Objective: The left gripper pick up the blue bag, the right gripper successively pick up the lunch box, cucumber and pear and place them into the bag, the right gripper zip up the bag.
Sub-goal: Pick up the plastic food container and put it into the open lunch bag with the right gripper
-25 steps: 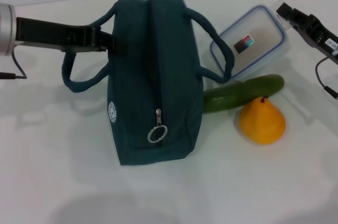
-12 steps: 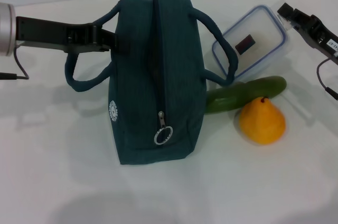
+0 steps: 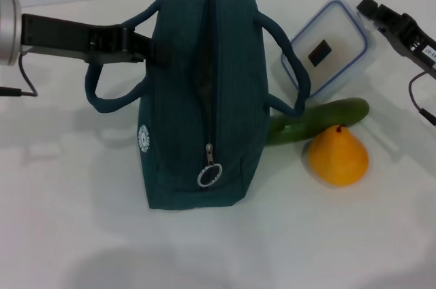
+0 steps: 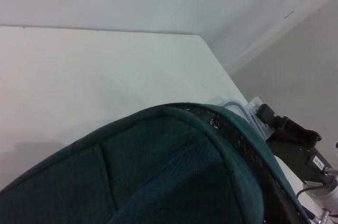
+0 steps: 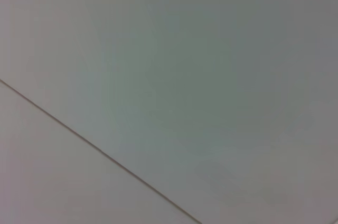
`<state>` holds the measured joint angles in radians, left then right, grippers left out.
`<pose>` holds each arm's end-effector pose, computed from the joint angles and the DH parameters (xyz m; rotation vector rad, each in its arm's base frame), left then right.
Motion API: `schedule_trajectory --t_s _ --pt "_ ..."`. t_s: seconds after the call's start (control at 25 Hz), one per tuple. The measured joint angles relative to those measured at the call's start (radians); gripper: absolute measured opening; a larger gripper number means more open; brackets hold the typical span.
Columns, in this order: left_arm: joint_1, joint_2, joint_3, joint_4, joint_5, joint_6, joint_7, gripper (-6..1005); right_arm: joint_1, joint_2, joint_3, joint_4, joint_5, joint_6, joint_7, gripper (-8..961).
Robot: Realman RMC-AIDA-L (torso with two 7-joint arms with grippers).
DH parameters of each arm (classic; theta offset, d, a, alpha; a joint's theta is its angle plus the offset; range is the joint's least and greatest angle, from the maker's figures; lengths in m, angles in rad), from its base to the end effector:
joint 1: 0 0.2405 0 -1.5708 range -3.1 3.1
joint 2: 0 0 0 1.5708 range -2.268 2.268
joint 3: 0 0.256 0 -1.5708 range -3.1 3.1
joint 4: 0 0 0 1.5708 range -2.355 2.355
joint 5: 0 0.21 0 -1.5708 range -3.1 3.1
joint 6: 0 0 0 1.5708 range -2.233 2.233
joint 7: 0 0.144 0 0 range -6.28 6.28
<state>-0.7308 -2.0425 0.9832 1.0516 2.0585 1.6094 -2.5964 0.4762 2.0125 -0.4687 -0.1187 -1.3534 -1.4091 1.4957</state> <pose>-0.1401 0.3812 0.0284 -2.6936 -1.4857 -0.4257 0.3159 0.3317 0.0238 -1.6819 1.3455 1.4820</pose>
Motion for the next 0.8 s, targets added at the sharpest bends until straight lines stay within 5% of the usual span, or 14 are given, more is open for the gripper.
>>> schedule_trajectory --t_s 0.8 --pt "-0.061 -0.003 0.009 -0.007 0.020 0.003 -0.018 47 0.019 0.000 0.002 -0.071 0.154 -0.143 -0.001 95"
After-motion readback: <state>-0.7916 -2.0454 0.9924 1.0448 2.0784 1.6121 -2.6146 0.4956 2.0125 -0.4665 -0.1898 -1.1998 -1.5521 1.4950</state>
